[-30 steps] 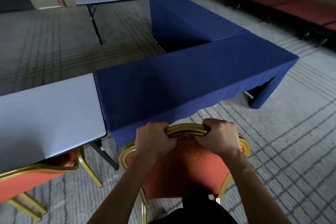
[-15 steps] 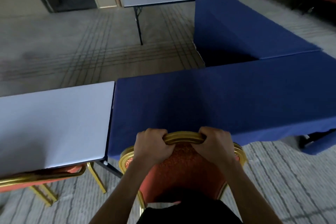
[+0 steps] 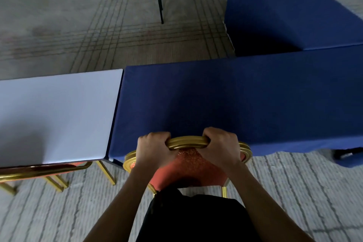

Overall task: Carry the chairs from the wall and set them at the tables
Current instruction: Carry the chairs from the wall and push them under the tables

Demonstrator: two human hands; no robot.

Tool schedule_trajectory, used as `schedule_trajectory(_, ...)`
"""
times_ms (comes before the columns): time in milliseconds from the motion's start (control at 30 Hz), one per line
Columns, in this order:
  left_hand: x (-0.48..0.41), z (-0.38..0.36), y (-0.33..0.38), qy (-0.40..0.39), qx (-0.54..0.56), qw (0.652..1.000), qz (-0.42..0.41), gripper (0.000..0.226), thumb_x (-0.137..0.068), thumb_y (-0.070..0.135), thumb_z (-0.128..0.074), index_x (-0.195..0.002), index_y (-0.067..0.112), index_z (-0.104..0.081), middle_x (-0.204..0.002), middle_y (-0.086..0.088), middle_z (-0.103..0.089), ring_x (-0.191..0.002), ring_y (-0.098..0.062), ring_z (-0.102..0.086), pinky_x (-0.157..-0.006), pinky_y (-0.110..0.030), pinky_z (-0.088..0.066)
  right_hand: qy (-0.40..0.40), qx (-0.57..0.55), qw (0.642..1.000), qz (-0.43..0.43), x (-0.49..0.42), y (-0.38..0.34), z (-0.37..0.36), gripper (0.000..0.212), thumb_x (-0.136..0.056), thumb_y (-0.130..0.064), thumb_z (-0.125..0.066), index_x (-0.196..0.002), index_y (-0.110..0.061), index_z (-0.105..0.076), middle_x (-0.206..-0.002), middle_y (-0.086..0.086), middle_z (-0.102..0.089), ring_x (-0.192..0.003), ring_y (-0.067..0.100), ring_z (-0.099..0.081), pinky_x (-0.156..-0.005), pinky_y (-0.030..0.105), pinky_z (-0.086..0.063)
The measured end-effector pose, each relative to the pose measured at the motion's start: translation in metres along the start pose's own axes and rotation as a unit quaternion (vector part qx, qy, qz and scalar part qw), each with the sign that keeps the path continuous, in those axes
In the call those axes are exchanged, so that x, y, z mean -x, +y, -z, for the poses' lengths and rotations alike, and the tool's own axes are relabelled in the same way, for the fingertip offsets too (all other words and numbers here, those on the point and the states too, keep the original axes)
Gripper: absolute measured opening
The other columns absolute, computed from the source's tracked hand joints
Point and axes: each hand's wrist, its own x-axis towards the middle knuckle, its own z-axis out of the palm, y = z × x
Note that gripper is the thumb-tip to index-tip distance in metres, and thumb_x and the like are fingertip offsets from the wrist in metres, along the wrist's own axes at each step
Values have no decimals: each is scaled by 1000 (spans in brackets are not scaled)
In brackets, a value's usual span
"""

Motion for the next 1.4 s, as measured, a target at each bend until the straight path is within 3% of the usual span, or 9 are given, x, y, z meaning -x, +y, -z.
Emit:
schedule_trajectory(167, -7, -3, -13, 5, -6, 1000, 24, 26, -63, 47, -60, -60, 25, -46, -51, 12, -40, -52, -14, -42, -55, -27, -27, -4, 18, 1000, 20, -13, -5, -10, 34, -71, -32, -78, -61, -24, -47, -55, -9, -44, -47, 10, -40, -43, 23, -30)
schedule_trajectory(333, -14, -5, -15, 38, 8, 999, 24, 26, -62, 43, -61, -57, 21, -48, -49, 13, -32, -46, -13, -36, -51, -18, -19, 25, 27, 999, 26, -22, -4, -14, 33, -82, -34, -71, -60, -24, -48, -53, -10, -43, -42, 10, -39, -40, 23, -31)
schedule_trajectory(533, -12, -8, -19, 72, 24, 997, 16, 24, -61, 39, -63, -56, 20, -50, -49, 11, -36, -45, -15, -40, -52, -22, -24, 58, 55, 996, 33, -20, -10, -19, 31, -84, -32, -65, -60, -23, -48, -52, -8, -42, -42, 11, -36, -41, 21, -25)
schedule_trajectory(633, -1, -10, -20, 77, 33, 996, 7, 24, -62, 40, -63, -57, 21, -50, -50, 13, -36, -46, -14, -40, -52, -19, -21, 55, 64, 996, 25, -8, -13, -19, 29, -84, -33, -65, -61, -23, -49, -54, -8, -43, -43, 12, -39, -42, 22, -26)
schedule_trajectory(733, 20, -14, -21, 79, 45, 996, 6, 21, -61, 39, -63, -59, 21, -52, -52, 13, -39, -48, -15, -42, -53, -23, -26, 45, 69, 996, 26, 13, -18, -17, 27, -83, -34, -66, -64, -24, -50, -57, -7, -47, -46, 12, -42, -43, 22, -28)
schedule_trajectory(933, 81, -17, -13, -18, 75, 997, -3, 16, -71, 37, -70, -83, 28, -65, -76, 15, -59, -74, -15, -58, -67, -29, -34, -37, 40, 998, 17, 76, -23, 2, 29, -78, -57, -59, -72, -29, -60, -70, -12, -56, -61, 7, -53, -49, 23, -34)
schedule_trajectory(1067, 141, -29, -6, -89, 68, 993, -25, 34, -73, 56, -60, -99, 36, -69, -96, 14, -66, -93, -16, -65, -77, -33, -46, -93, 39, 995, 7, 141, -28, 12, 36, -72, -67, -57, -83, -33, -66, -83, -15, -63, -79, 8, -63, -58, 26, -43)
schedule_trajectory(1233, 228, -46, -3, -164, 44, 985, -25, 40, -82, 68, -60, -114, 46, -66, -106, 15, -73, -99, -17, -70, -85, -35, -53, -198, 42, 979, -11, 228, -42, 19, 35, -75, -63, -71, -102, -41, -70, -99, -19, -69, -97, 6, -63, -79, 31, -52)
schedule_trajectory(1400, 301, -63, 4, -239, 48, 970, -22, 45, -86, 73, -57, -126, 52, -57, -112, 12, -73, -104, -21, -68, -88, -35, -51, -269, 40, 962, -24, 300, -48, 24, 39, -80, -61, -68, -115, -43, -69, -109, -17, -71, -105, 14, -66, -85, 34, -53)
